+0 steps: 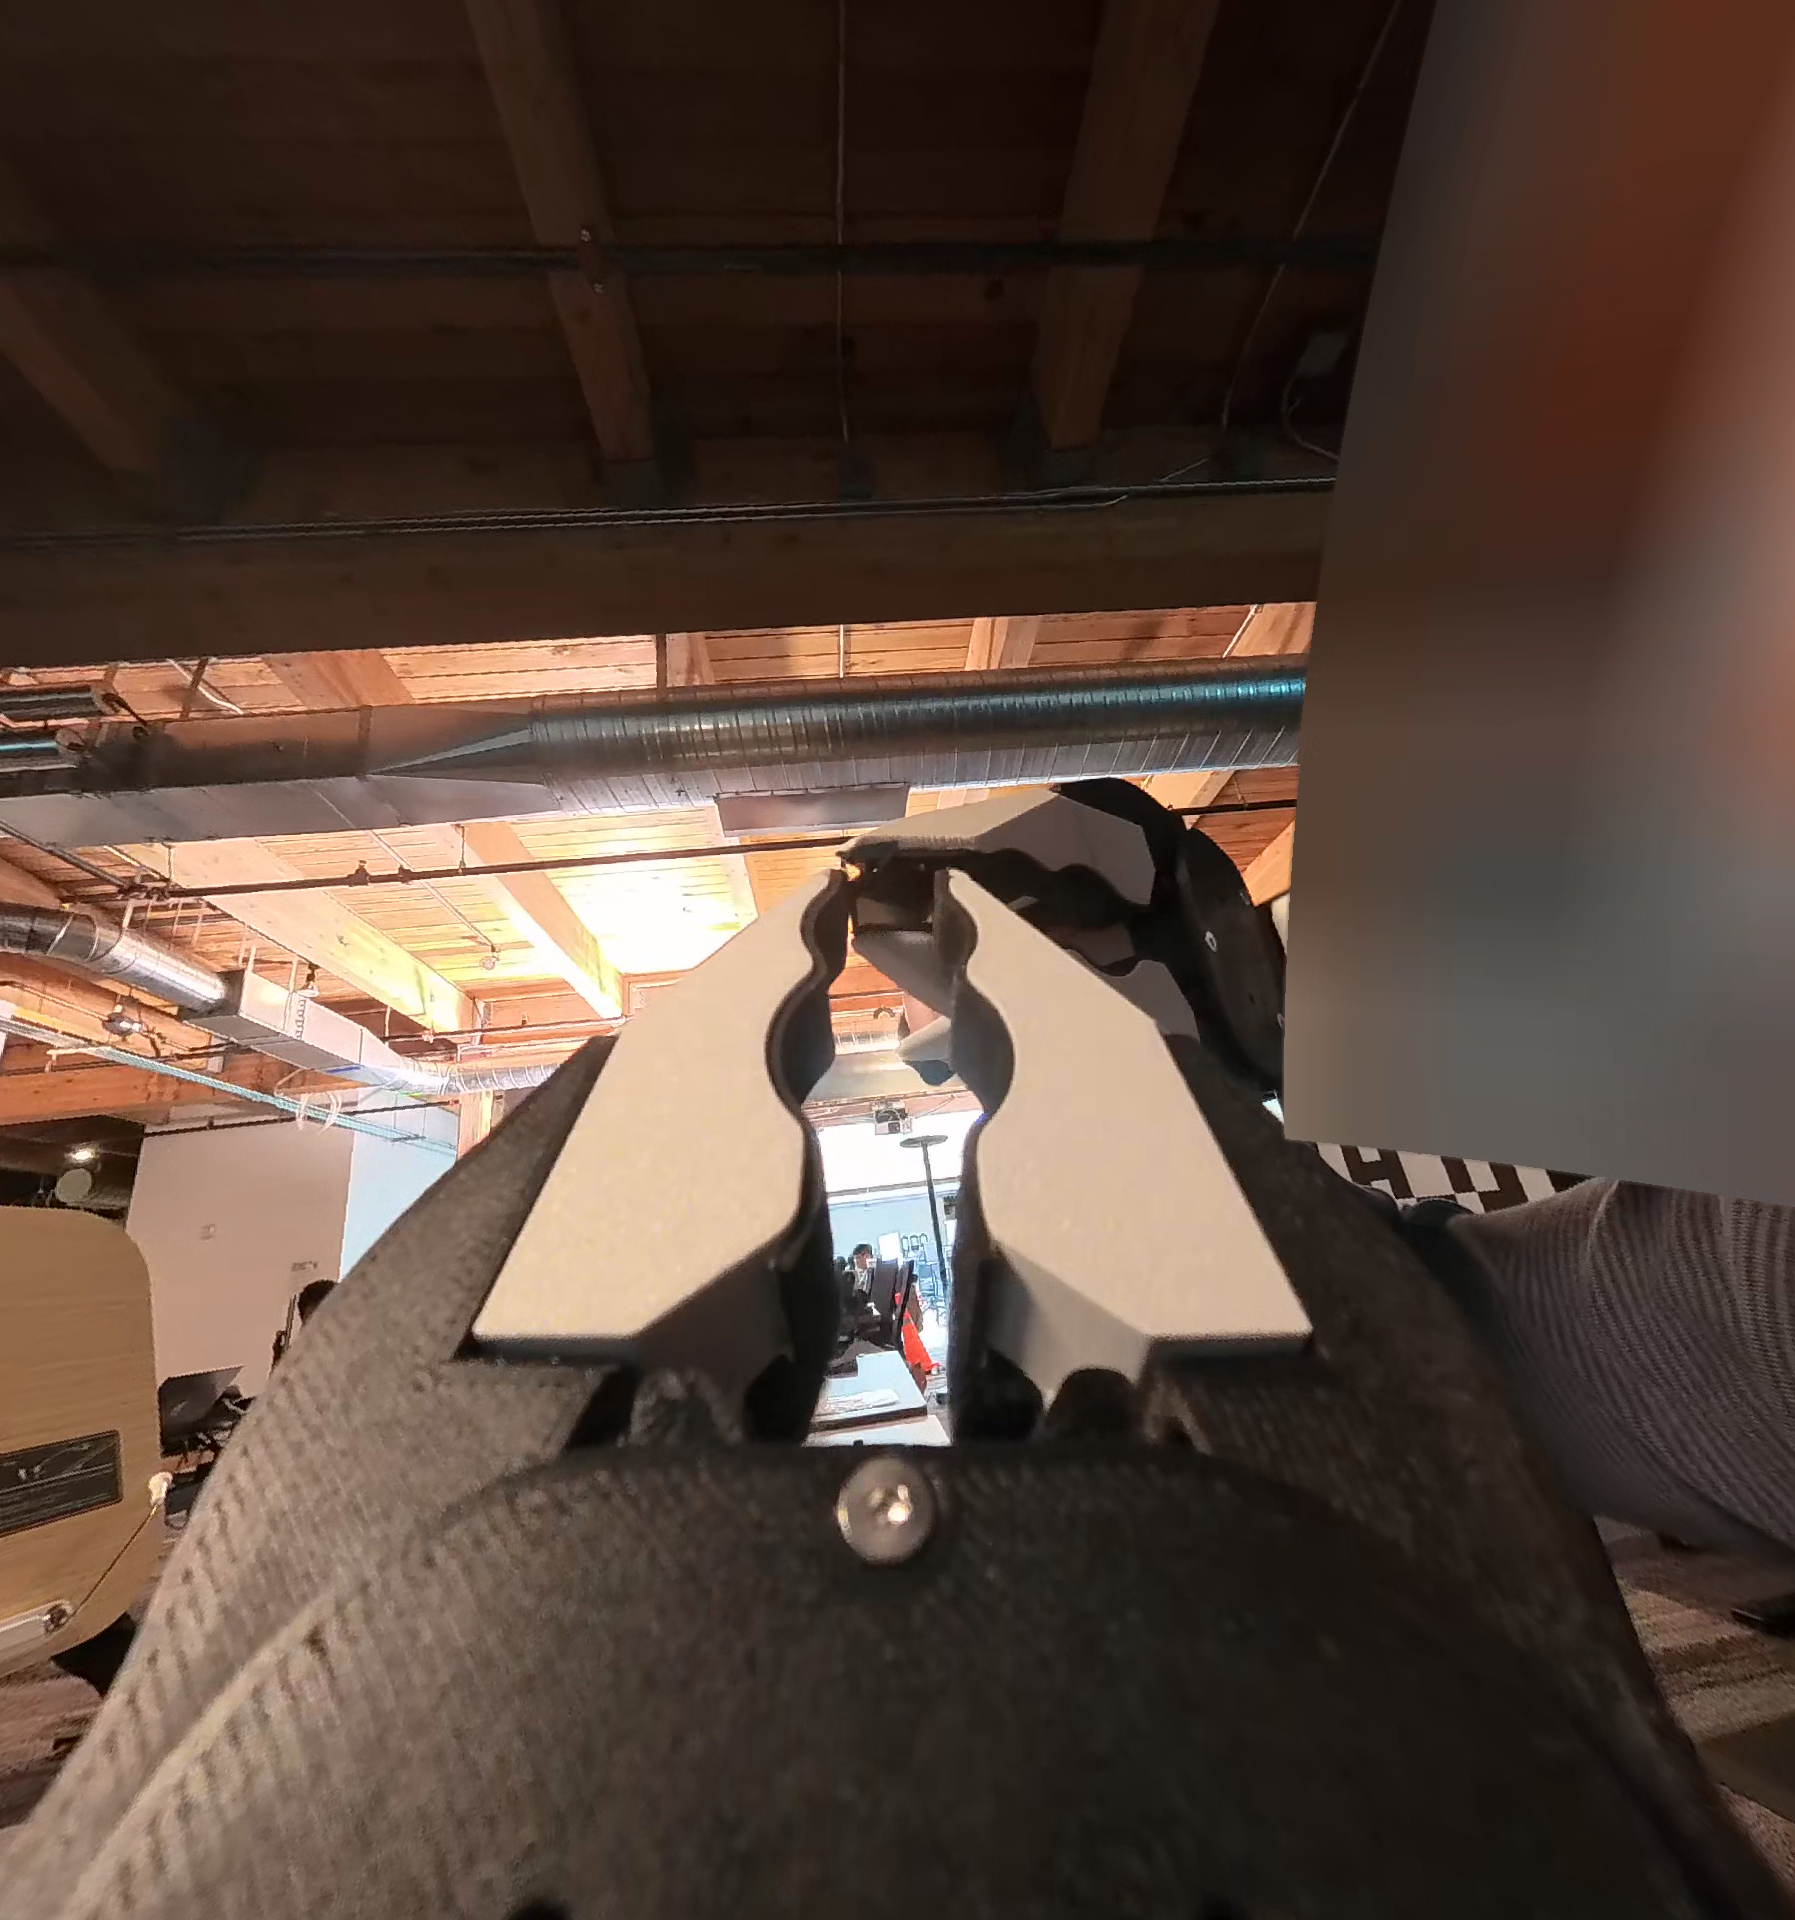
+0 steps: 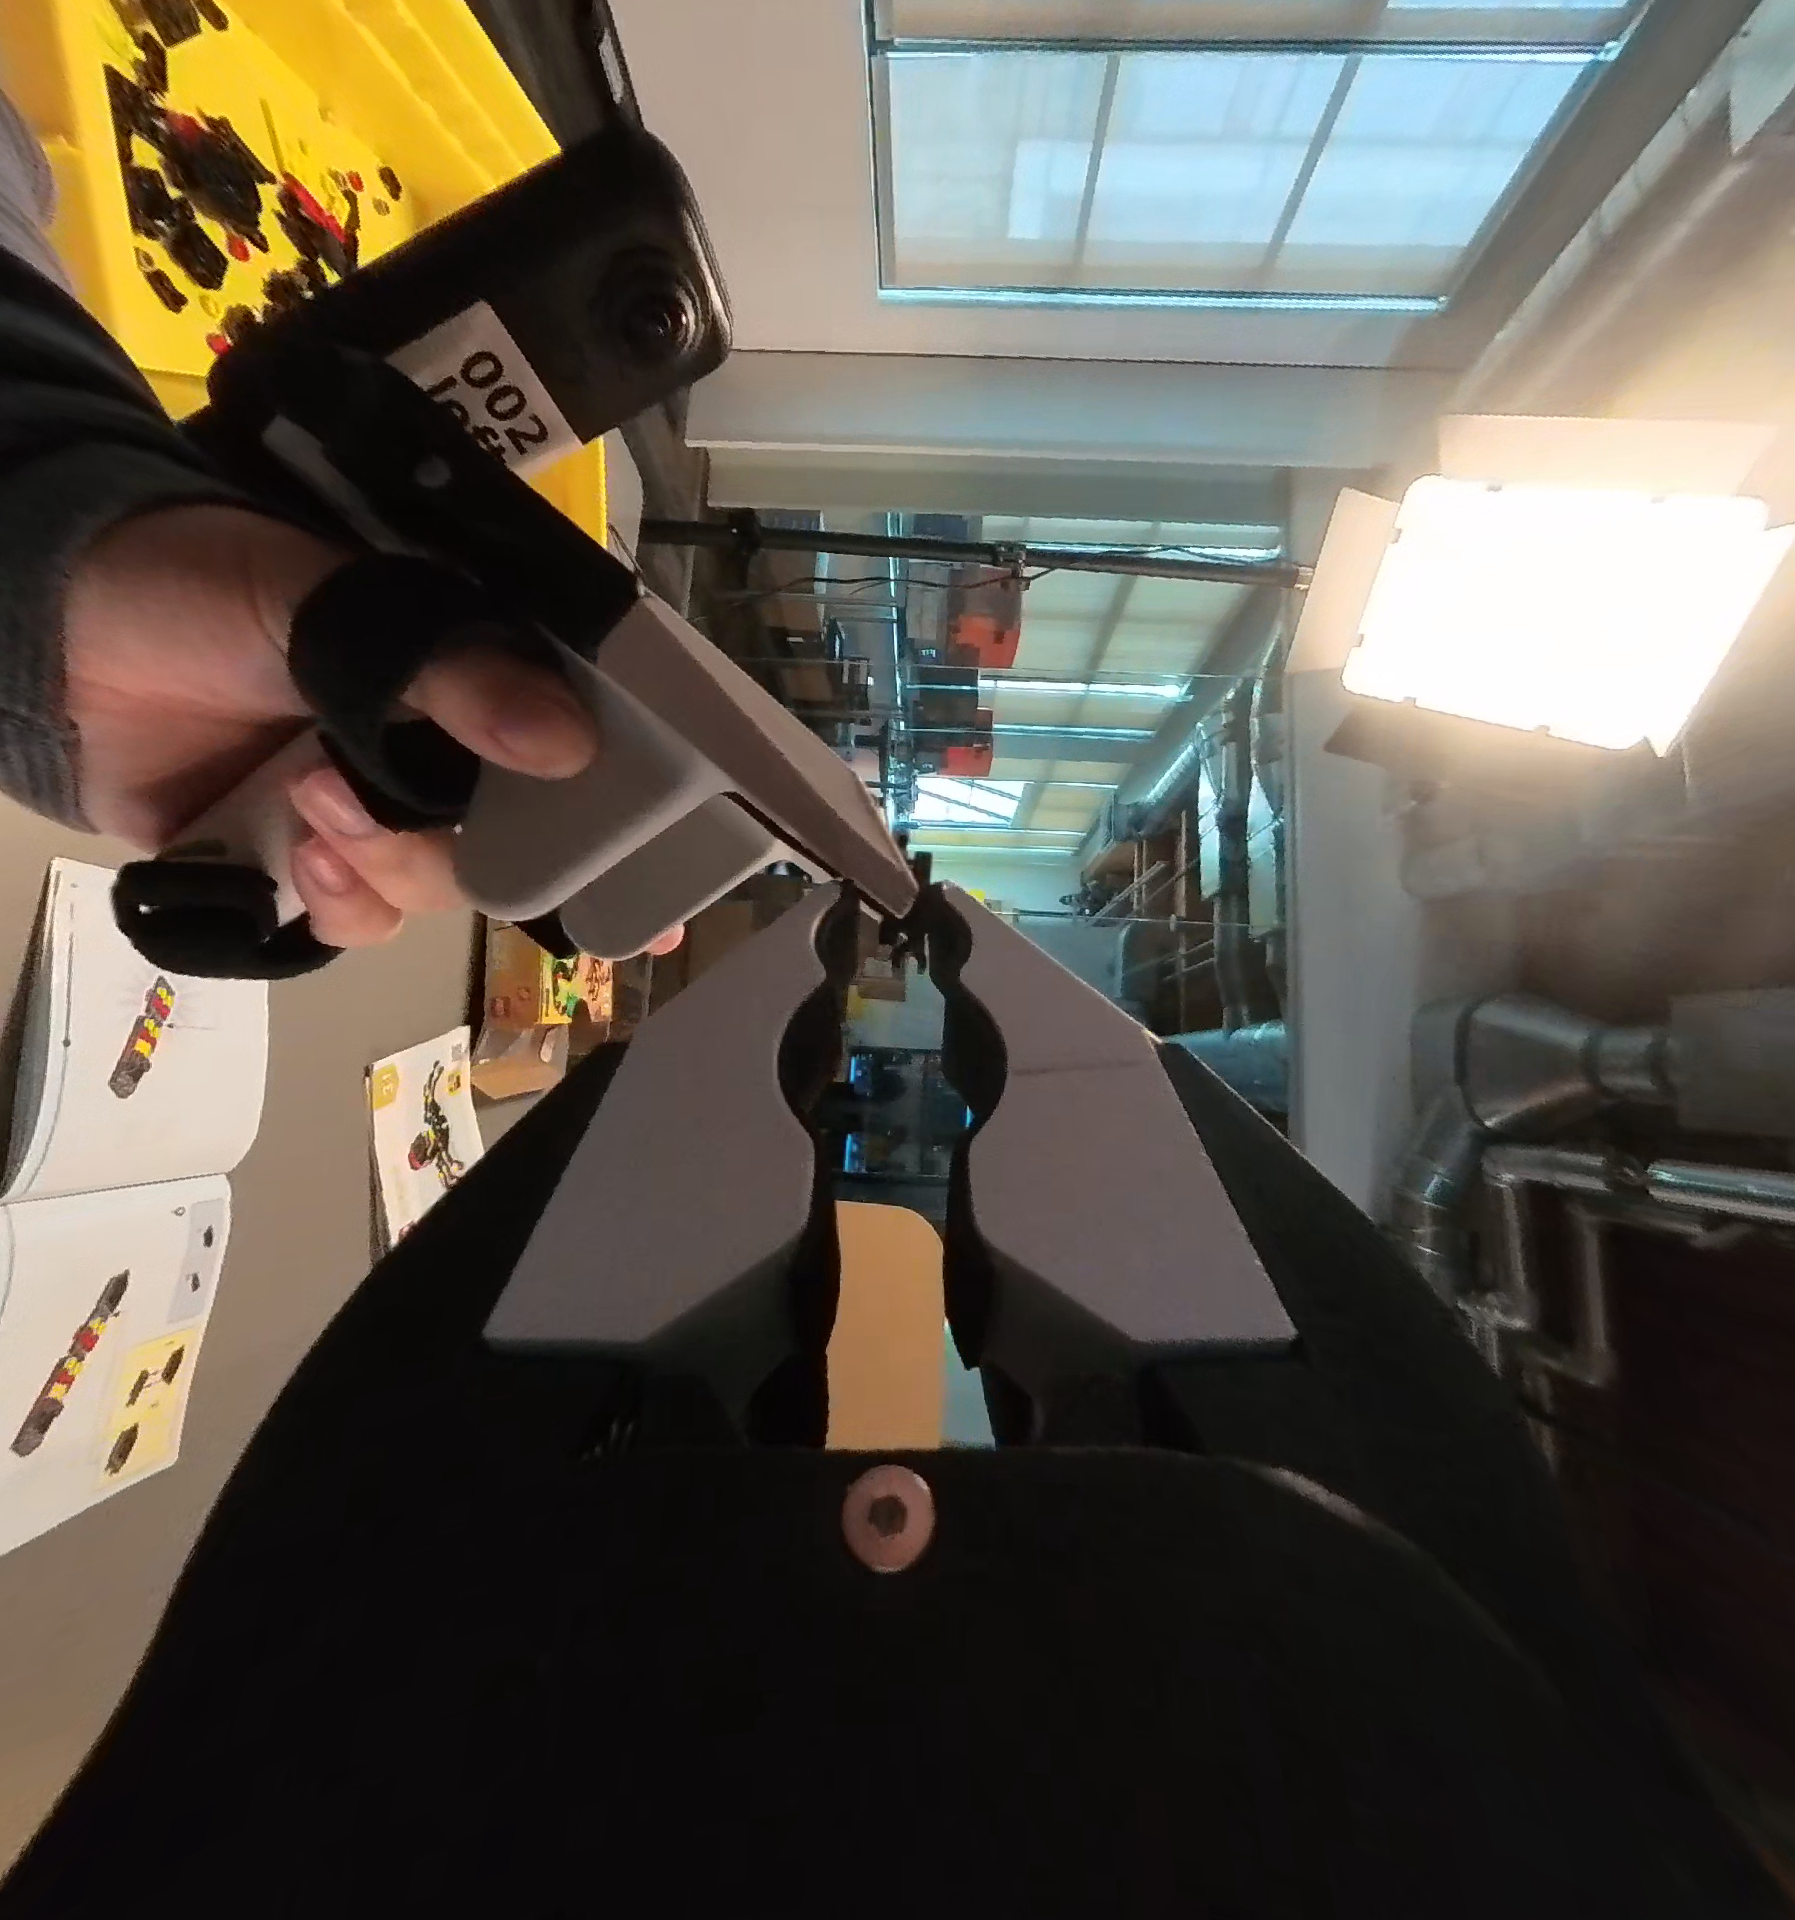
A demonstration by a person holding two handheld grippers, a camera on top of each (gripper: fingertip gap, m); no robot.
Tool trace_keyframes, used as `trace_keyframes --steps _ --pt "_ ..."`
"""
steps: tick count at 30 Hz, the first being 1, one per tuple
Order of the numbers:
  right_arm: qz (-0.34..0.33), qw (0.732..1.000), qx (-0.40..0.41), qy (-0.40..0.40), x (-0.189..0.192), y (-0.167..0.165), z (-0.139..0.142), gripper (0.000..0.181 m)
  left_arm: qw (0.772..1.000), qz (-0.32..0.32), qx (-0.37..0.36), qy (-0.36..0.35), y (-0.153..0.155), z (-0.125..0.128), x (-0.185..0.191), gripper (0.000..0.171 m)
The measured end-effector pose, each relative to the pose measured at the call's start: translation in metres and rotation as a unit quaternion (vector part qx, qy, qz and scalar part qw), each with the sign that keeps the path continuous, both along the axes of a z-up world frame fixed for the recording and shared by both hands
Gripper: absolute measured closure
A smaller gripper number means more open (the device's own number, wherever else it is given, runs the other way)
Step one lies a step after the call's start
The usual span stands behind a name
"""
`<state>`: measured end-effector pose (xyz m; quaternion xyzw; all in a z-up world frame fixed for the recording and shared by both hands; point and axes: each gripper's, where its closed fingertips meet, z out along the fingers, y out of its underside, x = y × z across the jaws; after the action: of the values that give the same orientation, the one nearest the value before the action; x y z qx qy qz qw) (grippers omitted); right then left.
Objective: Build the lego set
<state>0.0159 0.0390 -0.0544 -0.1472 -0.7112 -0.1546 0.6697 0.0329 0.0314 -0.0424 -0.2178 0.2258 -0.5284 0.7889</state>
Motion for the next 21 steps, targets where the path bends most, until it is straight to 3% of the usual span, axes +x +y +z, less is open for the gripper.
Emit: trace_keyframes --steps 13,21 --pt "0.025 0.998 -0.059 0.025 -0.0026 -0.0062 0.0001 0.169 0.999 0.008 0.031 -0.007 -0.0065 0.0008 -0.0014 0.157" --pt "0.033 0.998 -0.032 0.036 -0.0032 -0.0084 0.0020 0.170 0.999 0.015 0.033 -0.005 -0.0082 0.0020 -0.0013 0.157"
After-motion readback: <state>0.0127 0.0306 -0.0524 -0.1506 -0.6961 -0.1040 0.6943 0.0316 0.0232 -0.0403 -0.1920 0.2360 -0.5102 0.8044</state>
